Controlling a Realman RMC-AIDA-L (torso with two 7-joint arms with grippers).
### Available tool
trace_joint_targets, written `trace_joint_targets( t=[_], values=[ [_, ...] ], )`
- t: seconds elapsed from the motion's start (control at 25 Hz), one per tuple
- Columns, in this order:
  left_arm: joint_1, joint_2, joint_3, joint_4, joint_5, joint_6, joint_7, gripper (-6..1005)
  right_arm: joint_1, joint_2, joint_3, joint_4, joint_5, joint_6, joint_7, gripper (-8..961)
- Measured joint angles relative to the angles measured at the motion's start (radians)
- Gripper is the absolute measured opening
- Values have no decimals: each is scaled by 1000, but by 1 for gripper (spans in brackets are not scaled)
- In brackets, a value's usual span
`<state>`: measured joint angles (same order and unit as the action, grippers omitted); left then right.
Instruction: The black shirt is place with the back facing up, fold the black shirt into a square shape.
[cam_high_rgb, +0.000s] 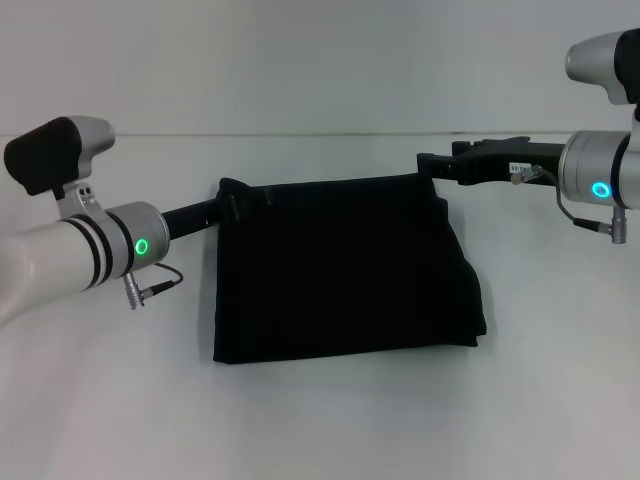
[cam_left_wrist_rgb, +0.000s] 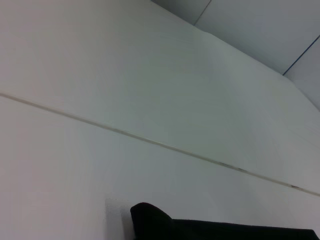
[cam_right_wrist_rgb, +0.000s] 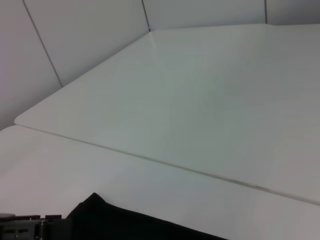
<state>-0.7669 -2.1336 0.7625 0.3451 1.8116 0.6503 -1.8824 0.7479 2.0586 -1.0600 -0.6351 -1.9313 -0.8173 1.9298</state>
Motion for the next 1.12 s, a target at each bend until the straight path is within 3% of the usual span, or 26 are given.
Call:
trace_joint_targets(
  t=[0.36,1.0,1.12],
  values=[
    [-2,0,7,-10,0,-2,7,917,4,2,0,0,0,0,-1,645],
    [-6,1,38,-1,-1,12,8,508,4,8,-3,0,0,6,-2,644],
    [-8,2,38,-1,0,15,3,259,4,9,-3,0,0,6,-2,643]
  ],
)
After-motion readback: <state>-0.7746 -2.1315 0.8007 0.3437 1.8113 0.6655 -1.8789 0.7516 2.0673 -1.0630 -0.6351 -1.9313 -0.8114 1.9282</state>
